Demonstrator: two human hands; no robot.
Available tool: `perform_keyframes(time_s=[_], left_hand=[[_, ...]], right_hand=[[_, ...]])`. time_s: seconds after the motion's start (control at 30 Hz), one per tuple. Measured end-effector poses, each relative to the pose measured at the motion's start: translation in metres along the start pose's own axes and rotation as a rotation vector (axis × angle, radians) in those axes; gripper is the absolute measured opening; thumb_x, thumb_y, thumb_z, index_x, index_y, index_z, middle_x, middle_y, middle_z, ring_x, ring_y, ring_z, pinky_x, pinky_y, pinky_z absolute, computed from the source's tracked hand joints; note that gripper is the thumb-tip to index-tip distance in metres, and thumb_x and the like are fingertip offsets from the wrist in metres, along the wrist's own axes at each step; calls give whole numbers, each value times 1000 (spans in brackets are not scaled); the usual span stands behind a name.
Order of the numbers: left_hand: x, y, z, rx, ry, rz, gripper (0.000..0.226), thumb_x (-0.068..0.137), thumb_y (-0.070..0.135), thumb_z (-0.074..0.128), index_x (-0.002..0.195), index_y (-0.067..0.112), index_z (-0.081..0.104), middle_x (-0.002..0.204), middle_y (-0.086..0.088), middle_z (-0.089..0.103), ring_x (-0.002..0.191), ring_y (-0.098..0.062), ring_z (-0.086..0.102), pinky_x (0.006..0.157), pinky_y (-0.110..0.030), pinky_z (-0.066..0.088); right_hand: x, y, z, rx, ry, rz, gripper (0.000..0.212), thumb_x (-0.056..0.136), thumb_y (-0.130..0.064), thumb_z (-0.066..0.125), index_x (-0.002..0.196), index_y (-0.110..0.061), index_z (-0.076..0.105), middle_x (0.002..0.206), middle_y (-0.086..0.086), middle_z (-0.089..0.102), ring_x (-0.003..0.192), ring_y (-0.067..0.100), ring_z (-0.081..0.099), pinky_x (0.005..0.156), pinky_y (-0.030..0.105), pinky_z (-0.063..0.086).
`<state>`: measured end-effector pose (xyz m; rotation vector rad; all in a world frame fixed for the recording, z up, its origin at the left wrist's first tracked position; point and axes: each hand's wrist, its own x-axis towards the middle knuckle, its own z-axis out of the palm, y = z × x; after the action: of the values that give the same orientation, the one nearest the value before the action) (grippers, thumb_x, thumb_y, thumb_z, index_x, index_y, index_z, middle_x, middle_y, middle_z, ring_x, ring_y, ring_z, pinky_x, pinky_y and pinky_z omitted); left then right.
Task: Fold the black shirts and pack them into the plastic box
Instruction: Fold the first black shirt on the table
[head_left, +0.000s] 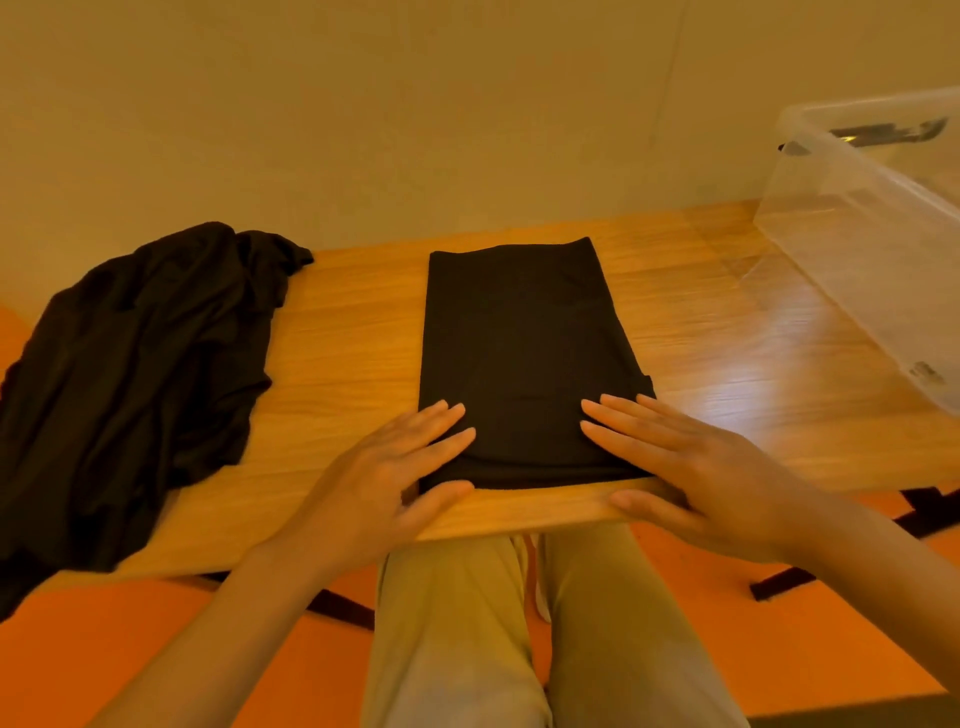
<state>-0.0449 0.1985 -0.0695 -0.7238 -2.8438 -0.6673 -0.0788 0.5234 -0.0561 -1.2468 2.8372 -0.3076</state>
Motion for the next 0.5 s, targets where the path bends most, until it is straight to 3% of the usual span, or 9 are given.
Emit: perform_keyframes(time_s=[0.2, 0.37, 0.5], left_hand=[[-11, -1, -3, 23, 87, 176, 42, 91, 48, 54, 122, 22, 65, 135, 4, 57, 131, -7, 46, 109, -38, 41], [-27, 3, -4, 41, 77, 240, 49, 85, 52, 61, 120, 18, 66, 134, 2, 57, 131, -8, 48, 107, -35, 42], [-35, 9, -1, 125, 162, 302, 34, 89, 38, 61, 111, 14, 71, 124, -2, 64, 121, -12, 58, 100, -37, 49]], right_hand=[[-6, -1, 2, -33, 5, -11, 76, 89, -74, 21, 151, -30, 15, 159, -11, 6, 143, -4, -9, 114, 20, -3], [-17, -6, 10, -86, 158, -65, 63, 94, -59, 30, 145, -22, 38, 152, -3, 33, 142, 11, 24, 112, 35, 21], [-29, -9, 13, -54, 275, -135, 47, 93, -45, 47, 132, -19, 56, 140, -2, 50, 132, 11, 41, 103, 34, 39]])
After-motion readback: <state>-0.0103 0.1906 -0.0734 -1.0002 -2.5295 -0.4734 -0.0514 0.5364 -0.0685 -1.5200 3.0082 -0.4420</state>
